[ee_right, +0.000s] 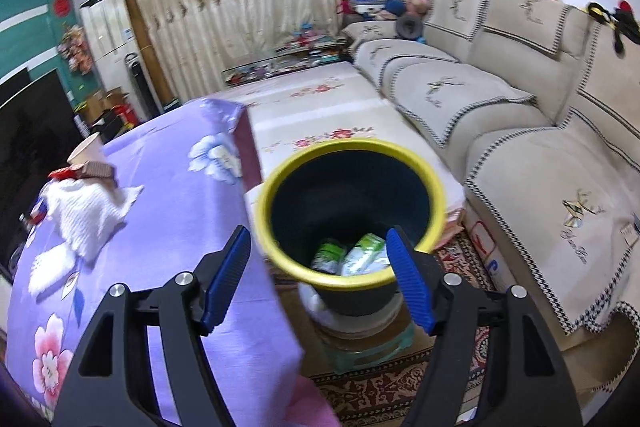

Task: Collect trash
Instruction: 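Move the right gripper back to the table and grasp the white tissue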

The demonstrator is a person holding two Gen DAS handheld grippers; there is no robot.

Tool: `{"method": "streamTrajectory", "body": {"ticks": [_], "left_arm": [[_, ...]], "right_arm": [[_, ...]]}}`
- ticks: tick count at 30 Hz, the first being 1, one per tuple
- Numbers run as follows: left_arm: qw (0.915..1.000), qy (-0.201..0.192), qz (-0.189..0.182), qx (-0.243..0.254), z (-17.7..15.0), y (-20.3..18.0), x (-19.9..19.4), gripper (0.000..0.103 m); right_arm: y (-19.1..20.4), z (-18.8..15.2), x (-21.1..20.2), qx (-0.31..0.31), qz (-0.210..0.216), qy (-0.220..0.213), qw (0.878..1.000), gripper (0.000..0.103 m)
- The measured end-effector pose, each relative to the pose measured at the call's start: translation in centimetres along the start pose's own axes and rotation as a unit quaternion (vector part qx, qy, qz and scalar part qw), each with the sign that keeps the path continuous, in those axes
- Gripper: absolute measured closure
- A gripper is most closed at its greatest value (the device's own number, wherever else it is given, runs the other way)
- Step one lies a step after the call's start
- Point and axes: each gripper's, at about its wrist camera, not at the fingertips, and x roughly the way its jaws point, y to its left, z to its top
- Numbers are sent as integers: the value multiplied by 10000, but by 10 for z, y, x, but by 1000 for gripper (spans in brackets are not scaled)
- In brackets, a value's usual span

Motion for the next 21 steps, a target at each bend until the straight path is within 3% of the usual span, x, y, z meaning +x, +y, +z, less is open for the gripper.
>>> {"method": "streamTrajectory", "body": {"ticks": [5,12,18,21], "left_arm": [[9980,-38,537,-318,-24,51,-27,5],[9884,-82,1338,-715,-51,117,-58,5],[9820,-73,1580,-1035,-63,152,-67,5],[9816,-52,1574,-1083,-65,159,-67,5]], "right_arm": [[44,-2,7,-358,337,133,9987,36],[116,-8,23,-889,1042,379,9899,36],[194,-18,28,-1478,1732,463,9726,36],[228,-25,36,-1799,1859,526,9645,36]]}}
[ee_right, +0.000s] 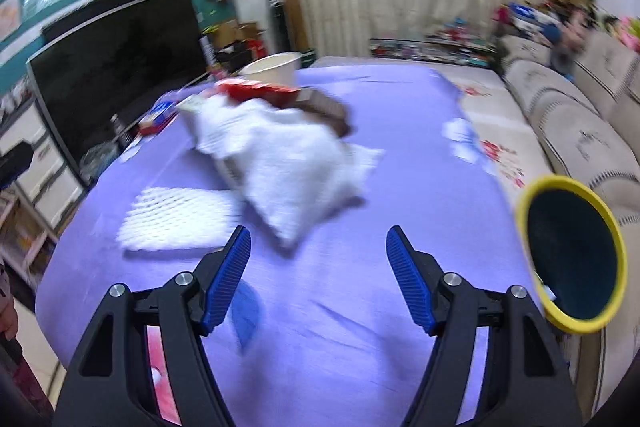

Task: Collect trash
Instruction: 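Move the right gripper back to the table and grasp the white tissue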

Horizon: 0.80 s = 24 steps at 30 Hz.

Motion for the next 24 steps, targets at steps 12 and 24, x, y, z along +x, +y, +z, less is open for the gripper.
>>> {"method": "streamTrajectory", "body": {"ticks": [12,24], "left_arm": [[9997,193,-110,-60,-4,-1,17,5],[9995,242,-181,-75,-7,-4,23,5]], "right_arm": [[20,28,58,-284,-256,501,9980,68],[10,58,4,-124,394,-75,9991,101]]}}
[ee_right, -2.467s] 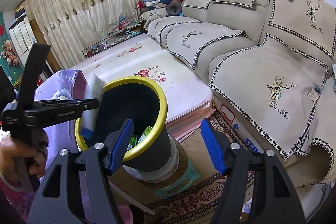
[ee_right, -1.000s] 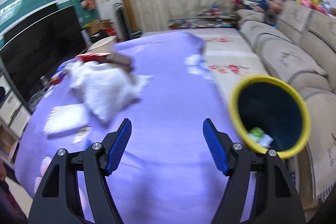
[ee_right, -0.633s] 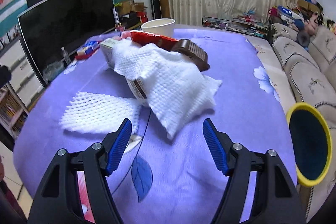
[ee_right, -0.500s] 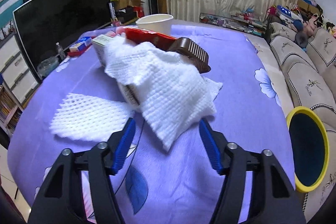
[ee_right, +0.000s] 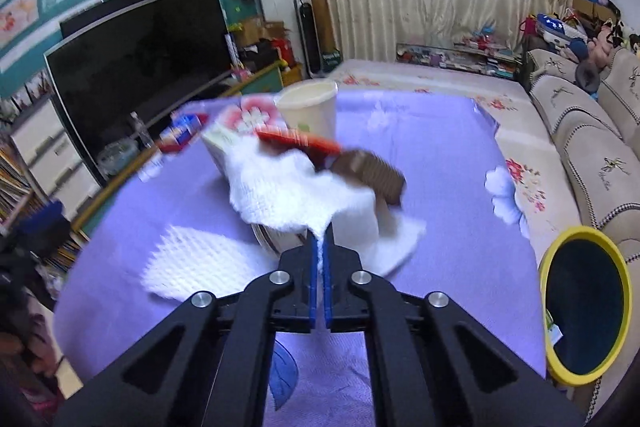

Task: Collect trash
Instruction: 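Move the right gripper back to the table and grasp the white tissue, then lift the tissue with the right gripper, carry it over the bin, release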

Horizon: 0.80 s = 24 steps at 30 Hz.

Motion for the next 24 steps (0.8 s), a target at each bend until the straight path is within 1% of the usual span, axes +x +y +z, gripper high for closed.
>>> {"method": "streamTrajectory", "body": {"ticks": [9,12,16,20,24], "left_arm": [[10000,-60,-29,47,2,-6,-5,5],[9999,-61,-53,73,3,-9,-6,5],[9999,-56,-104,95,2,-11,-5,5],[9998,-53,-128,126,3,-14,-5,5],[9998,-52,-130,154,2,-17,-6,5]], "right_arm": [[-3,46,-43,2,276,-439,9987,101],[3,55,-57,-84,351,-565,9978,101],[14,62,-69,-201,492,-622,9966,101],[23,70,-80,-291,492,-745,9956,101],[22,78,-93,-277,500,-889,9944,101]]}}
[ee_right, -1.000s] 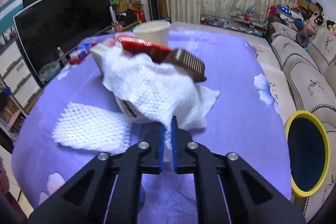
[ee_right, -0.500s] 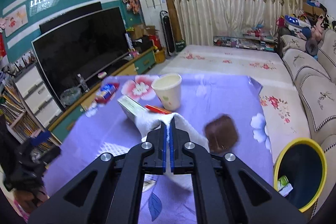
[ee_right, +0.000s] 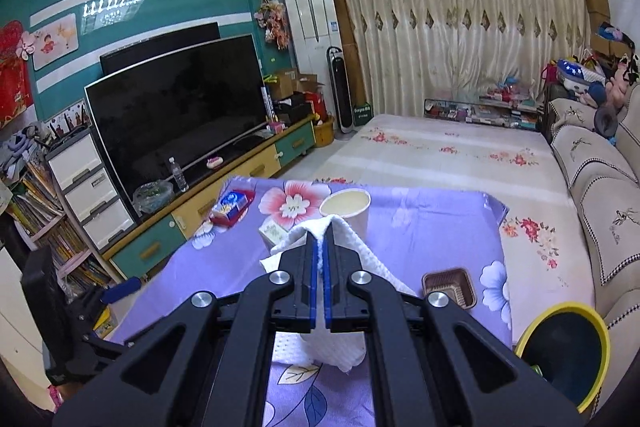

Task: Collect trash
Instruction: 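Lift the tissue with the right gripper, carry it over the bin, release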

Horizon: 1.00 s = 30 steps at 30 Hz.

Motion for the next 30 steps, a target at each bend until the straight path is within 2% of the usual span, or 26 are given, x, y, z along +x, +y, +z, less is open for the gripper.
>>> {"method": "streamTrajectory", "body": {"ticks": [8,11,14,17,20,23,25,26,28,29,30], "left_arm": [[10000,11,-20,15,0,-2,0,5],[10000,12,-28,25,-1,-3,0,5],[10000,37,-44,30,-1,-5,2,5],[10000,43,-73,40,-1,-6,1,5],[9999,53,-89,56,-2,-8,2,5],[9999,69,-105,71,-3,-9,3,5],[9998,80,-118,104,-3,-11,3,5],[9998,76,-122,117,-3,-12,4,5],[9998,58,-163,134,-3,-14,3,5],[9997,58,-188,145,-4,-15,3,5],[9996,71,-207,181,-4,-17,4,5]], "right_arm": [[-2,26,-30,-5,63,-367,9993,101],[-8,38,-54,113,132,-776,9968,101],[-2,45,-62,-149,-53,-725,9972,101],[-4,46,-75,-95,-129,-948,9954,101],[1,41,-65,-330,-249,-540,9977,101],[-6,36,-68,-167,-355,-732,9965,101],[1,29,-51,-516,-412,-164,9977,101],[-2,27,-49,-422,-349,-161,9984,101],[-12,25,-64,-44,-345,-691,9970,101],[-15,24,-66,-6,-396,-768,9963,101],[-13,23,-61,-193,-509,-528,9971,101]]}}
